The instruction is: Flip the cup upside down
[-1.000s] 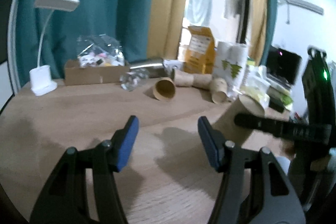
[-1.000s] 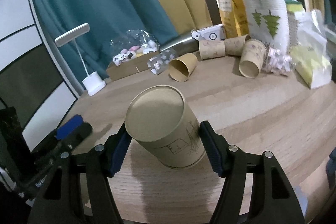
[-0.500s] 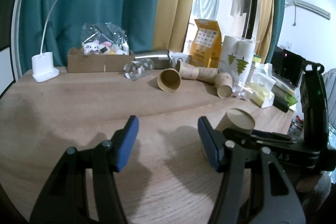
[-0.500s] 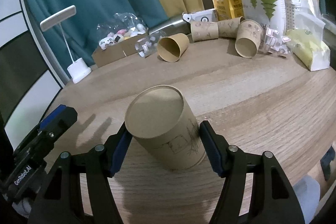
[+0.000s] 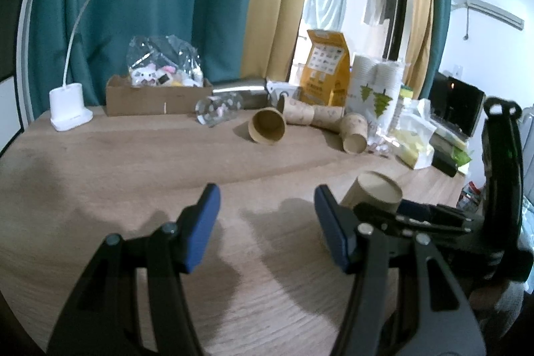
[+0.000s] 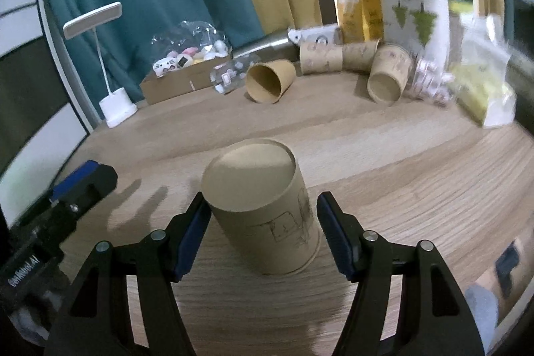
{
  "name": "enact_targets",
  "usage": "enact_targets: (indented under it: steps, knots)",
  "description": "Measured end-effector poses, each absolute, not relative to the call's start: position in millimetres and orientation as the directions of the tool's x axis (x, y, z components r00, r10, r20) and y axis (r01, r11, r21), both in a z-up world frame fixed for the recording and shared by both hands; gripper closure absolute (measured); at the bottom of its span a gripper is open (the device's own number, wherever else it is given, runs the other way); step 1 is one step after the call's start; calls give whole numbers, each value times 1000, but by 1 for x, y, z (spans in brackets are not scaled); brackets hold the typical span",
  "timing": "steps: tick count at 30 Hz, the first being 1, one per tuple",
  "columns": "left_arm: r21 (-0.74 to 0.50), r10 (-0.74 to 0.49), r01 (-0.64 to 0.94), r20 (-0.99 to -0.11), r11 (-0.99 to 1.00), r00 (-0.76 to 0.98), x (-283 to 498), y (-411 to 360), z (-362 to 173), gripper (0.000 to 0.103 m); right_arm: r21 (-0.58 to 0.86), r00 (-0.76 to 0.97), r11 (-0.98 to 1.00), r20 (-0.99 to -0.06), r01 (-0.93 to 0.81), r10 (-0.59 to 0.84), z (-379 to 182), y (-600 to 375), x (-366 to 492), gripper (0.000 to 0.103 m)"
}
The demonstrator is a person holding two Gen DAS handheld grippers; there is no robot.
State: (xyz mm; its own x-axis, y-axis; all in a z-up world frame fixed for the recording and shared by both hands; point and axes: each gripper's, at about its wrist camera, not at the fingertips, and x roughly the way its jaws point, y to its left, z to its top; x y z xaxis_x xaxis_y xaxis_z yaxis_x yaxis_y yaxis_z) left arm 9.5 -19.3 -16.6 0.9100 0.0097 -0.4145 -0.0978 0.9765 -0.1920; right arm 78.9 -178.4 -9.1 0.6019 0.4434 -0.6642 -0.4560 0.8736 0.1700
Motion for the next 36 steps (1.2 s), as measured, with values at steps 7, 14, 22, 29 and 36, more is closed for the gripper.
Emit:
enact_targets:
  steps: [7,14,22,29,36]
  knots:
    - [-208,11,-98,-385,973,923,3,-17,-10,42,90,717,891,-560,-445,415,11,-191,48,17]
    - [-219,-4,-83,-373,972,928,-9,-21,-5,17,82,755,910,-530,-407,385,21,-211,25,17]
    - [-196,-14,-62,-368,979,930,-27,-35,-1,17,87,766,918,-524,-387,373,17,-228,5,17]
    - [-146,-16,-34,-328,989,944,-42,-54,7,17,63,794,920,-485,-386,366,24,-228,-4,17]
    - [-146,-14,-38,-343,989,939,-39,-55,7,17,70,791,923,-493,-379,362,22,-228,-3,17]
